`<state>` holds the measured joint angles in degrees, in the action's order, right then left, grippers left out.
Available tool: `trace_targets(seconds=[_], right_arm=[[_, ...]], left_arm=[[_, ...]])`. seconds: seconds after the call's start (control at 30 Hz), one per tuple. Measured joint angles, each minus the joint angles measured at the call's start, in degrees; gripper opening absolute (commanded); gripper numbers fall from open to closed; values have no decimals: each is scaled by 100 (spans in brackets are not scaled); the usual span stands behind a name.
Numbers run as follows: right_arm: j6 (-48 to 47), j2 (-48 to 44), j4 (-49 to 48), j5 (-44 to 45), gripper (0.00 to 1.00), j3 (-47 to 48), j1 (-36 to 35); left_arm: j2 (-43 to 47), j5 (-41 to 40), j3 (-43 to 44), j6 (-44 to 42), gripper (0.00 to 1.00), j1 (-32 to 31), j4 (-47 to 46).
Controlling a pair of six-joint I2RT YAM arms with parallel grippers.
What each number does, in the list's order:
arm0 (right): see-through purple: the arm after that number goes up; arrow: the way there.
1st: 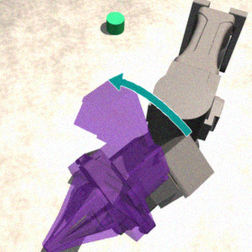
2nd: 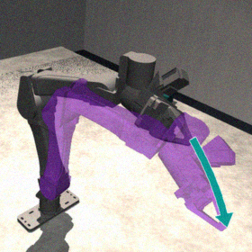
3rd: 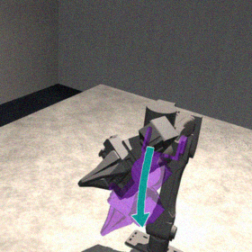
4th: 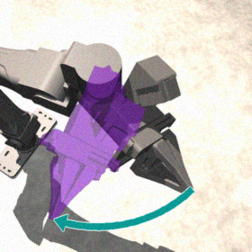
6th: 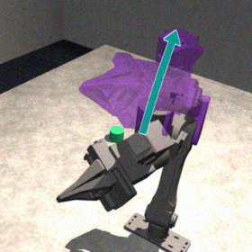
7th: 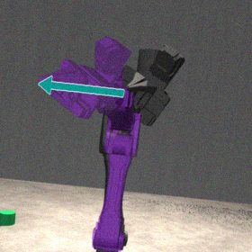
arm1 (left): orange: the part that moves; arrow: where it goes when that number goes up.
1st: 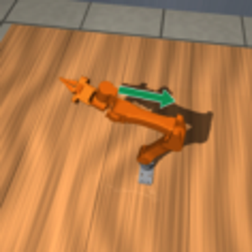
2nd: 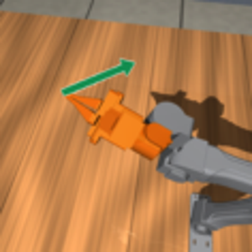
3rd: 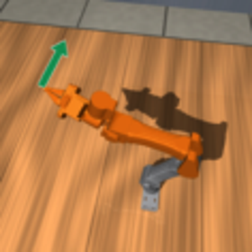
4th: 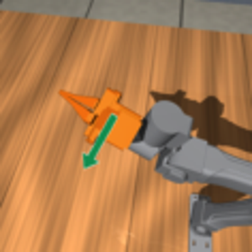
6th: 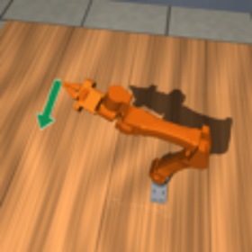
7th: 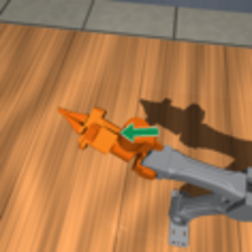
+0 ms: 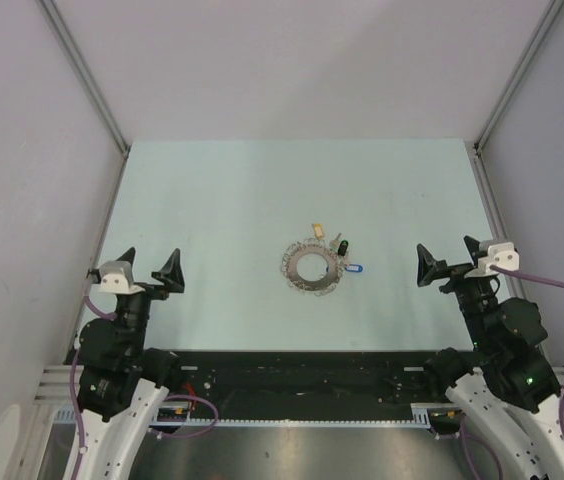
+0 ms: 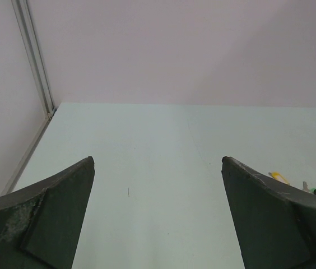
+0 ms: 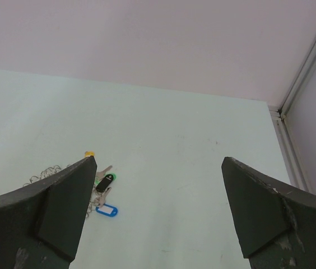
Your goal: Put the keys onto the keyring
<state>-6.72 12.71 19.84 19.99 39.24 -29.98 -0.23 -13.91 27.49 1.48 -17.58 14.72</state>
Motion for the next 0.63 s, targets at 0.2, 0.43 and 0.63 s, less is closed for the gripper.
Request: trace_targets(seconds=[0.2, 0.43, 0.63], right_arm=[[-87, -339, 2, -26, 100, -90, 4], [-92, -361, 2, -164, 100, -98, 42], [-94, -409, 2, -258, 100, -98, 55]], left_arm=[[0, 83, -7, 0, 100, 0, -7], [0, 337, -7, -15, 100, 0, -7], [0, 514, -7, -20, 100, 0, -11]])
